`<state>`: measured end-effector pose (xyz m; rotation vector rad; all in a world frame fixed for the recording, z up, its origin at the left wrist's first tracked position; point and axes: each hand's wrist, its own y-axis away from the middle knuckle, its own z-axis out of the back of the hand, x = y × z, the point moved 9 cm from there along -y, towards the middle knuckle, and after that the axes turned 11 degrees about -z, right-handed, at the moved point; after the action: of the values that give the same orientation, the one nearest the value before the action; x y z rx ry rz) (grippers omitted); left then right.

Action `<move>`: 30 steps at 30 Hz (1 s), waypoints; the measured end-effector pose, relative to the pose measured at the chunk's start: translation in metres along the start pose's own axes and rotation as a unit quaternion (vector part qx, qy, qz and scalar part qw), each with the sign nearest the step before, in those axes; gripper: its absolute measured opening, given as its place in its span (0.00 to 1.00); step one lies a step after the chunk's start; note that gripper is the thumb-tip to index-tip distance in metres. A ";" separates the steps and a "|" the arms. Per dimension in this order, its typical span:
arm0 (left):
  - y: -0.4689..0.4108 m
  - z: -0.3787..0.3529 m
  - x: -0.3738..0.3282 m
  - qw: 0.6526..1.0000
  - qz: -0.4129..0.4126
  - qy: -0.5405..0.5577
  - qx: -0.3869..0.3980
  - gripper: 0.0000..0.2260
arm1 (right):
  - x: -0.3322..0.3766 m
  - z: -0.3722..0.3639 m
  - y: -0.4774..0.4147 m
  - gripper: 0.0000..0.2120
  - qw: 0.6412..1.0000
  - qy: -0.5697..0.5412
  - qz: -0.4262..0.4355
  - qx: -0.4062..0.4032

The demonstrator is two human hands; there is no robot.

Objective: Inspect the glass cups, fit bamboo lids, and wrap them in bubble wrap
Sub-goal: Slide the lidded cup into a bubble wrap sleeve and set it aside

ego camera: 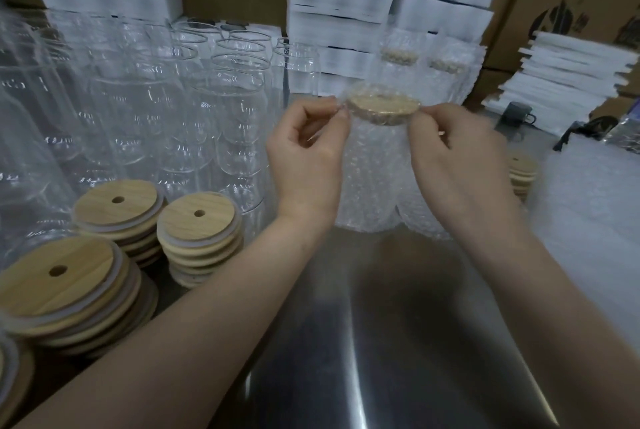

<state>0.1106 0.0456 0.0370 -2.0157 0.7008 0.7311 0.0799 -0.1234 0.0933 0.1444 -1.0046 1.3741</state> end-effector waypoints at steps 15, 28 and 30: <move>0.033 -0.020 -0.015 0.959 -0.164 -0.168 0.157 0.22 | -0.019 -0.048 -0.020 0.38 0.936 -0.160 -0.212 0.232; 0.040 -0.028 -0.007 0.893 -0.251 -0.314 0.202 0.06 | -0.039 -0.053 -0.067 0.24 0.943 -0.169 -0.240 0.159; 0.043 -0.033 0.003 0.874 -0.221 -0.347 0.258 0.05 | -0.046 -0.057 -0.082 0.24 0.935 -0.208 -0.258 0.124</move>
<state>0.0900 -0.0040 0.0271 -1.2164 -0.0139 0.8083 0.1849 -0.1428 0.0659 0.8597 -1.0371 0.9903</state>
